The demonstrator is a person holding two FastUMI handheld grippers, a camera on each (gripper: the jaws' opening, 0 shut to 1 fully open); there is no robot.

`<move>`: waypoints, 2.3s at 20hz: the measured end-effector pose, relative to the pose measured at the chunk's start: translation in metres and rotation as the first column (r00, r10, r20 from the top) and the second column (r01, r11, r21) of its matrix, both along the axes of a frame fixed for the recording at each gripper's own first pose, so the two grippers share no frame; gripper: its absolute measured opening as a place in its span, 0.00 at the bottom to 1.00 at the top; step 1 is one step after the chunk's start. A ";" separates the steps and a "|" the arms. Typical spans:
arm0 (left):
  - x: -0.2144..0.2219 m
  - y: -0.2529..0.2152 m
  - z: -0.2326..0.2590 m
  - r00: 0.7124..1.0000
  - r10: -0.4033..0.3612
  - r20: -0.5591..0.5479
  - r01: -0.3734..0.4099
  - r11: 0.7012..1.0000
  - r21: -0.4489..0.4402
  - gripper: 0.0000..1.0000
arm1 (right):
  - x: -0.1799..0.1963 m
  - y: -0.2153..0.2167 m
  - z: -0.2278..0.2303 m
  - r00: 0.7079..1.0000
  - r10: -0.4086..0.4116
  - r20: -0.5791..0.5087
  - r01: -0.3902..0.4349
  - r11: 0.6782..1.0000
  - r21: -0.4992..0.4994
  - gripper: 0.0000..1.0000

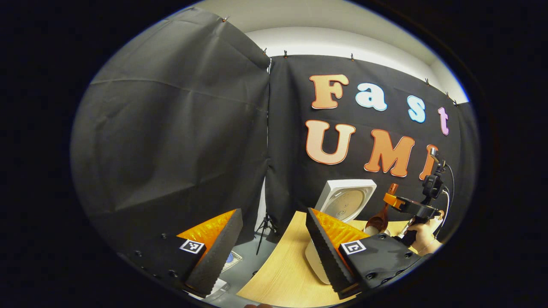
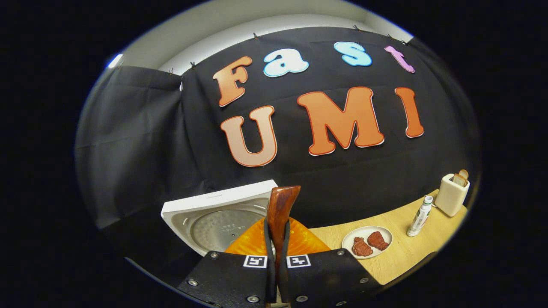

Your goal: Close the left gripper, press the button to open the rice cooker; take a wooden spoon from the chopstick holder with the right hand, scoop a spoonful of rice and pour it into the rice cooker, then put the wooden spoon back into the chopstick holder.

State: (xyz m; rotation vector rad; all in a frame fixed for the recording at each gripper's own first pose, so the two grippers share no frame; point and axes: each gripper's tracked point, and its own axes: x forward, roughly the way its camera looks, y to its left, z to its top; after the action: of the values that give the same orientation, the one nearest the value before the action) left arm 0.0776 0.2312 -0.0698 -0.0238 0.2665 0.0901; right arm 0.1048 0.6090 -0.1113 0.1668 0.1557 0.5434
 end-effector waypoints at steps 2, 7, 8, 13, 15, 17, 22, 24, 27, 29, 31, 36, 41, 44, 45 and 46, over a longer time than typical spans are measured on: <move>0.000 0.000 -0.001 1.000 0.003 -0.005 -0.003 1.000 -0.001 1.00 | -0.003 0.003 0.002 0.999 0.017 0.043 -0.016 0.999 -0.035 0.02; 0.001 0.004 -0.006 1.000 0.021 -0.008 -0.021 1.000 0.014 1.00 | -0.017 0.015 0.014 0.982 0.081 0.168 -0.058 0.988 -0.142 0.02; 0.002 0.003 -0.007 1.000 0.023 -0.009 -0.023 1.000 0.013 1.00 | -0.022 0.019 0.013 0.979 0.097 0.177 -0.070 0.986 -0.154 0.02; 0.001 0.006 -0.009 0.999 0.031 -0.012 -0.030 0.999 0.021 1.00 | -0.029 0.022 0.010 0.968 0.140 0.206 -0.099 0.975 -0.198 0.02; 0.001 0.006 -0.013 0.999 0.031 -0.013 -0.031 0.999 0.022 1.00 | -0.029 0.021 0.010 0.967 0.146 0.208 -0.104 0.974 -0.200 0.02; 0.001 0.006 -0.013 0.999 0.030 -0.015 -0.029 0.999 0.021 1.00 | -0.028 0.020 0.009 0.967 0.148 0.208 -0.106 0.974 -0.198 0.02; -0.001 0.003 -0.008 1.000 0.021 -0.007 -0.021 1.000 -0.016 1.00 | -0.016 0.000 0.003 0.996 0.068 0.062 -0.066 0.997 -0.045 0.02; -0.003 0.002 -0.004 1.000 0.019 -0.003 -0.019 0.999 -0.033 1.00 | -0.011 -0.014 0.007 0.999 0.044 0.010 -0.044 0.999 0.022 0.02; -0.003 0.003 -0.001 0.999 0.031 0.009 -0.031 0.999 -0.027 1.00 | -0.008 -0.039 0.013 0.998 0.014 -0.067 -0.006 0.993 0.116 0.02; -0.005 0.000 -0.001 1.000 0.027 0.014 -0.027 0.999 -0.032 1.00 | -0.004 -0.067 0.019 0.993 -0.042 -0.114 0.063 0.981 0.186 0.02; -0.004 -0.006 0.003 1.000 0.021 0.018 -0.020 0.999 -0.039 1.00 | 0.001 -0.094 0.024 0.985 -0.068 -0.158 0.106 0.963 0.249 0.02; 0.013 -0.033 0.011 0.999 -0.010 0.040 0.012 0.999 -0.046 1.00 | 0.011 -0.187 0.024 0.960 -0.181 -0.214 0.243 0.918 0.314 0.02; 0.030 -0.071 0.015 0.997 -0.058 0.054 0.061 0.996 -0.071 1.00 | 0.013 -0.292 0.003 0.921 -0.306 -0.242 0.373 0.874 0.312 0.02; 0.042 -0.096 0.016 0.994 -0.094 0.060 0.098 0.993 -0.063 1.00 | 0.010 -0.355 -0.013 0.887 -0.385 -0.256 0.451 0.842 0.296 0.02; 0.045 -0.104 0.016 0.993 -0.104 0.060 0.107 0.993 -0.055 1.00 | 0.008 -0.373 -0.019 0.876 -0.406 -0.262 0.473 0.831 0.293 0.02; 0.047 -0.112 0.015 0.992 -0.115 0.060 0.118 0.992 -0.051 1.00 | 0.004 -0.391 -0.025 0.865 -0.425 -0.266 0.492 0.822 0.286 0.02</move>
State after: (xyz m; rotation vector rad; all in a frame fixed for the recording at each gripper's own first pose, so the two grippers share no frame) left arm 0.1251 0.1192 -0.0546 -0.0650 0.2133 -0.0337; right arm 0.1091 0.2179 -0.1363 0.5882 0.1982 0.0585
